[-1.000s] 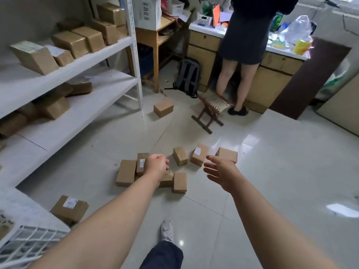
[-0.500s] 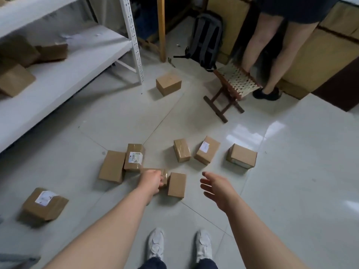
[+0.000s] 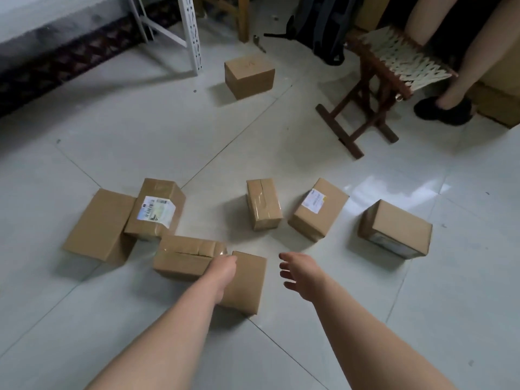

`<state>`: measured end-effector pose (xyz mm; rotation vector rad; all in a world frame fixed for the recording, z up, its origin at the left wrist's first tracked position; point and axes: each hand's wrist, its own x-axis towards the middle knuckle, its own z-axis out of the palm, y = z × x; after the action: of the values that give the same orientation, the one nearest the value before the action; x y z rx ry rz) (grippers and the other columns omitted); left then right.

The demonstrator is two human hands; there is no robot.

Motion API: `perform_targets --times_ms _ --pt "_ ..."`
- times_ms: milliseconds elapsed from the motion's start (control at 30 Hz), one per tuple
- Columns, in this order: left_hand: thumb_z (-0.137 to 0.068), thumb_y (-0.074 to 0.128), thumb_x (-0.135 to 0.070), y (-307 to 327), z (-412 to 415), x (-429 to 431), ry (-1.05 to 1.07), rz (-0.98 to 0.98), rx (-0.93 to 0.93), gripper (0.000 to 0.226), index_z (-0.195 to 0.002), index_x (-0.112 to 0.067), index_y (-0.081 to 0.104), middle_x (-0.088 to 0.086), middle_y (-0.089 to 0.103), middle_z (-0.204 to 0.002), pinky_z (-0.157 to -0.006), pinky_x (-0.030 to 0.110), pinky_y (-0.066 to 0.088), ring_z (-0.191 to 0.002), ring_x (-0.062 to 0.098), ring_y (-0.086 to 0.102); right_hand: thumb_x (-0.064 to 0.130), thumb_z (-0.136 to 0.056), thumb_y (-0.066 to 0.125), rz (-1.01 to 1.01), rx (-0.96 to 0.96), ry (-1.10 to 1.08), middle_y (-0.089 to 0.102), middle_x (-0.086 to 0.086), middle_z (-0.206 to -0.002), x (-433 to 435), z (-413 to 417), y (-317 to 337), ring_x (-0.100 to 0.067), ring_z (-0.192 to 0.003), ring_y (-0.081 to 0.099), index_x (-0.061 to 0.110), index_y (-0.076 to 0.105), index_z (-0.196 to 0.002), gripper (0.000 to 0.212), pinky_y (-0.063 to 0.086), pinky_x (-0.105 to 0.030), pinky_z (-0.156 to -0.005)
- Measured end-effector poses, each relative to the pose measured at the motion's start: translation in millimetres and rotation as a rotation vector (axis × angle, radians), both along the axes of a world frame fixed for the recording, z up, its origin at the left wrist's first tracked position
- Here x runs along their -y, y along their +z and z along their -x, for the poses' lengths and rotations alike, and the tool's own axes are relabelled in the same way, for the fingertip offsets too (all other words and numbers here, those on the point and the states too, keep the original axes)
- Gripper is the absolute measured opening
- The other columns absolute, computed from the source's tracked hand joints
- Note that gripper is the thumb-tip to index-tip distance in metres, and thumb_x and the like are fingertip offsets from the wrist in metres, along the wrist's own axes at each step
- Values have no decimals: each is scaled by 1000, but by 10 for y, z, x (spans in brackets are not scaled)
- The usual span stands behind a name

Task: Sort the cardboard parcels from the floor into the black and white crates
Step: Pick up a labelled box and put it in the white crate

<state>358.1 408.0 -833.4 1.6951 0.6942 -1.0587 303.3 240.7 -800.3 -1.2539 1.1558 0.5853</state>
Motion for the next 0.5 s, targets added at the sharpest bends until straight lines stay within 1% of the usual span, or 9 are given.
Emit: perform_targets --times_ms 67,133,267,300,333,400,433,467,500 --pt "-87 46 -32 -689 -103 43 -38 -17 18 59 -142 -10 42 10 49 -142 -110 48 37 -125 33 49 22 -97 51 -2 -13 29 53 -6 -98 28 -60 -436 -22 -91 51 9 57 -109 19 44 -38 -90" --pt "-91 41 -29 -863 -165 170 -72 -29 17 55 -142 -10 40 12 49 -140 -108 51 38 -124 35 49 23 -98 50 -4 -9 52 53 -7 -96 58 -123 -822 -23 -90 52 8 54 -113 21 45 -39 -89" --pt "-96 36 -14 -1063 -208 329 -141 -135 139 38 -129 1 50 13 56 -117 -85 30 42 -103 29 54 22 -98 47 -50 7 47 47 -13 -98 65 -230 -1361 -24 -82 48 6 52 -111 21 41 -36 -80" --pt "-95 36 -12 -1085 -214 349 -152 -161 156 38 -127 1 51 14 58 -117 -85 31 44 -103 29 55 22 -98 47 -68 13 28 47 -13 -97 61 -252 -1430 -25 -81 48 6 52 -112 22 41 -36 -79" --pt "-95 35 -12 -1132 -221 351 -146 -179 178 39 -129 -1 50 16 57 -125 -92 34 46 -110 31 55 23 -99 46 -78 20 5 48 -13 -96 61 -269 -1474 -25 -82 49 6 53 -115 24 42 -37 -81" --pt "-100 33 -14 -1088 -220 376 -107 -183 223 42 -139 -4 44 15 48 -141 -105 37 39 -127 31 47 23 -99 45 -65 38 -55 53 -14 -102 88 -289 -1464 -28 -91 54 6 52 -116 25 44 -45 -92" --pt "-102 33 -15 -1051 -224 383 -74 -168 245 41 -141 -6 42 14 45 -144 -105 34 36 -130 30 45 22 -100 44 -59 53 -98 55 -14 -106 120 -299 -1422 -29 -98 56 6 51 -113 22 43 -50 -96" --pt "-102 33 -16 -1036 -233 387 -28 -153 291 37 -136 -7 48 15 49 -139 -100 32 37 -125 29 47 21 -100 44 -50 71 -140 56 -14 -107 167 -312 -1374 -30 -102 57 7 51 -109 19 42 -53 -97" --pt "-102 34 -17 -986 -248 409 22 -135 323 30 -119 -9 58 17 55 -127 -90 32 39 -113 29 52 21 -100 43 -38 90 -178 57 -13 -104 225 -325 -1329 -29 -102 58 7 52 -104 17 42 -53 -96"
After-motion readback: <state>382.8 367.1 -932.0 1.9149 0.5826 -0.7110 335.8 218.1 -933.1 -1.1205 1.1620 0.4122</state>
